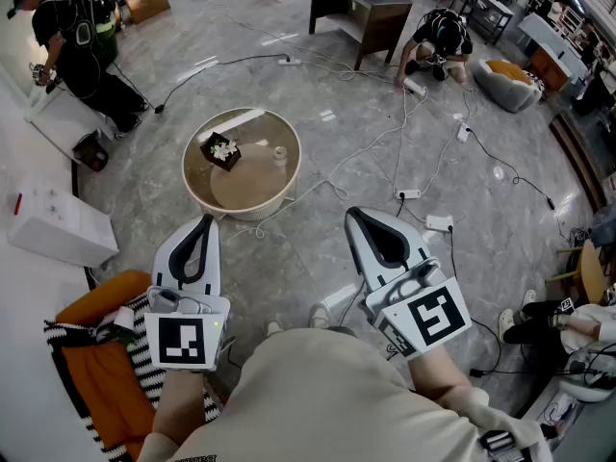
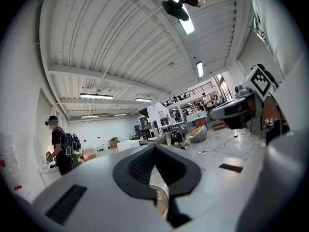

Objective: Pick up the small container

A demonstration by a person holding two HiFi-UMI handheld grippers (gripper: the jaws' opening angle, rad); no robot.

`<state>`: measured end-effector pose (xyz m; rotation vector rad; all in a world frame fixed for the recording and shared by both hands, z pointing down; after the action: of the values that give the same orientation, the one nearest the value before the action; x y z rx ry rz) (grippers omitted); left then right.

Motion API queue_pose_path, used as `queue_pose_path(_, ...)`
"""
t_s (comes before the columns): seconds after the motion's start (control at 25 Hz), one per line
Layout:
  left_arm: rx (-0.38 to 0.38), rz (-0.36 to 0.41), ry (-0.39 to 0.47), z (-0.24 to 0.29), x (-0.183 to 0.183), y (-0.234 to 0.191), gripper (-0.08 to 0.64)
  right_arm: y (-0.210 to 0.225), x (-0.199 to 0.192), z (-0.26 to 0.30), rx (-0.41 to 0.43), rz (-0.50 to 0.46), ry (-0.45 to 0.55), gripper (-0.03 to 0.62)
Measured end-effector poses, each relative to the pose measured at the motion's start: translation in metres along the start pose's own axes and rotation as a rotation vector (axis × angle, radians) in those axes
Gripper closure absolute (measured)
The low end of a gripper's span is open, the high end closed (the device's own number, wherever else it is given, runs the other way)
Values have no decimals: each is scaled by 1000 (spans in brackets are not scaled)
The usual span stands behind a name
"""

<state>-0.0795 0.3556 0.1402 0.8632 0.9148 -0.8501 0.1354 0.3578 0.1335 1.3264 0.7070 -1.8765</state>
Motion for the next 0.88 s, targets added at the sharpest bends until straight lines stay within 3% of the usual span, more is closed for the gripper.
queue_pose_path(0.88,26,-5,-43,44,19,41,554,74,-19,-1,28,38,-4,597)
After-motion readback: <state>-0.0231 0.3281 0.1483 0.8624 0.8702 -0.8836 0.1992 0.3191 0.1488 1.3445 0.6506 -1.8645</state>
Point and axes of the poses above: the fingertips, and each gripper's own axes: z forward along the fingers, y to its right, x out of its top, the point moved 4 cm from there along -z, backward along the fingers, and after that the axes turned 14 degrees about -y, right-handed, at the moved point
